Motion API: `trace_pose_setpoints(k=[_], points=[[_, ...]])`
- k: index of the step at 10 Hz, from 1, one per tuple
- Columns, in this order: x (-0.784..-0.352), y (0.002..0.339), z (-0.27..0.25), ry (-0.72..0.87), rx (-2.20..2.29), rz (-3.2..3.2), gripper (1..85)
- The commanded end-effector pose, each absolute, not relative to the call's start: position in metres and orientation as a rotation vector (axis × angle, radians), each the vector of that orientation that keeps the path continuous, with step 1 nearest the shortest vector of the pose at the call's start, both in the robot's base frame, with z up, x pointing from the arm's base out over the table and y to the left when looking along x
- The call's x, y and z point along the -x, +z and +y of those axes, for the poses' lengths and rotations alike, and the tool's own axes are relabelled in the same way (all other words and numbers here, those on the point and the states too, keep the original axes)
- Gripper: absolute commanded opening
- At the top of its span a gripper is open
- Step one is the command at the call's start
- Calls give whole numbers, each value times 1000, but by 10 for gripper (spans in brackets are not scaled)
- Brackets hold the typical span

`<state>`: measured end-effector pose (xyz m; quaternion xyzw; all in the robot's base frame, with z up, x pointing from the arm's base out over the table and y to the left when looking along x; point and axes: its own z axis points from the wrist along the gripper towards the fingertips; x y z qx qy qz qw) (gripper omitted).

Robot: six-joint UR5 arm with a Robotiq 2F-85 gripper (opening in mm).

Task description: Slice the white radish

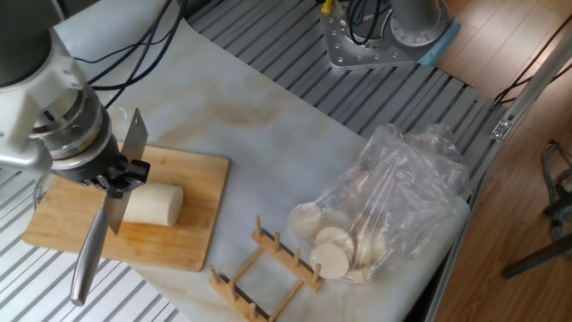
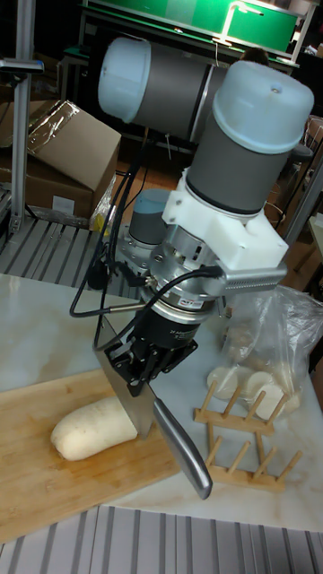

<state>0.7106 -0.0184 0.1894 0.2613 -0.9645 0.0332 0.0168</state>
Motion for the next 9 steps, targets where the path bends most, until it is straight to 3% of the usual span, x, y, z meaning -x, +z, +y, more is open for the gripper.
trace_pose_setpoints(k=[1, 4, 9], points=[[-704, 180, -7, 19, -783, -3051, 13], [-710, 176, -14, 80, -751, -3068, 13], [-709, 158, -7, 6, -734, -3085, 13]])
